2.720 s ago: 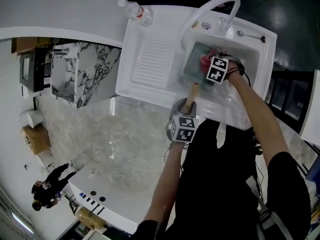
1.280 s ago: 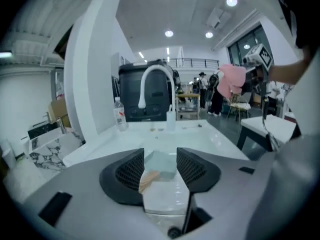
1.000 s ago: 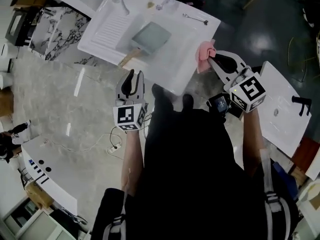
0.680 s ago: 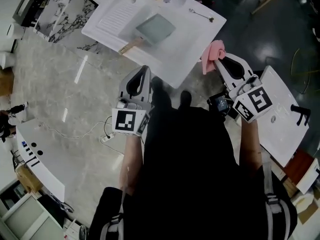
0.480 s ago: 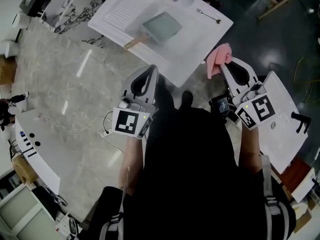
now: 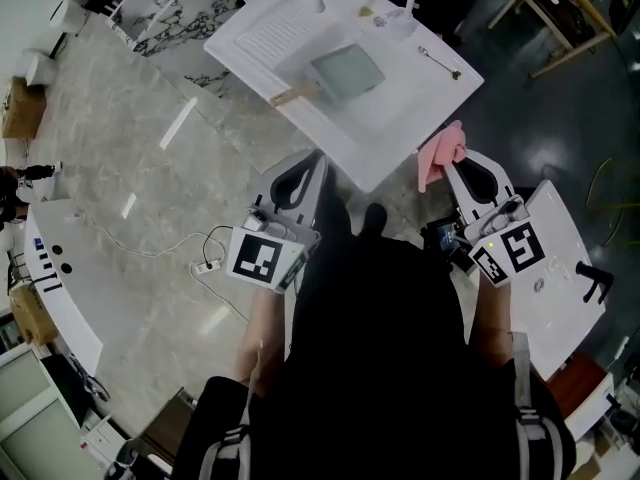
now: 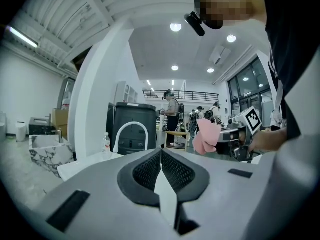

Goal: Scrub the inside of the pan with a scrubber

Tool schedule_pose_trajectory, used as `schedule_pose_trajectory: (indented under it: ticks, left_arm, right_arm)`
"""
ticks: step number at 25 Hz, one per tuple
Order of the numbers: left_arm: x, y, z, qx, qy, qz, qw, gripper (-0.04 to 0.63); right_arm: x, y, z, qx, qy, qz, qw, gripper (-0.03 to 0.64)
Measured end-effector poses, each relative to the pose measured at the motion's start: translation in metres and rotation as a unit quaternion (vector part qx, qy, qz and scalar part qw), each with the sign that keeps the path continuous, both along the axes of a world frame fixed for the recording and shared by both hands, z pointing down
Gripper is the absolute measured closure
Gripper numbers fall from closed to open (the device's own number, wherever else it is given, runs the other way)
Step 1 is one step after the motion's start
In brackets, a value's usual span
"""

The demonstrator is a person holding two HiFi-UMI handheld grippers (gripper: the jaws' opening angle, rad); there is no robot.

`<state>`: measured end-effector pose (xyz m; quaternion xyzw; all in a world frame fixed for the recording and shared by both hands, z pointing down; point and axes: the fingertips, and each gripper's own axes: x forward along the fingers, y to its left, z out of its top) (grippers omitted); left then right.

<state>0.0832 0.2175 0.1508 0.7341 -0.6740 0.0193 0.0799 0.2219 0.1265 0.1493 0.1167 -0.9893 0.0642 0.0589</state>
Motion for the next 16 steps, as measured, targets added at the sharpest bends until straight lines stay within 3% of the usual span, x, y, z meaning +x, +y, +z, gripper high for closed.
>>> schedule_pose_trajectory:
  ticks: [16]
  left_arm:
    - [0.001, -0.003, 0.004, -0.011, 0.002, 0.005, 0.9999, 0.558]
  right_arm:
    - [0.002, -0.005, 0.002, 0.007, 0.005, 0.007, 1.0, 0.583]
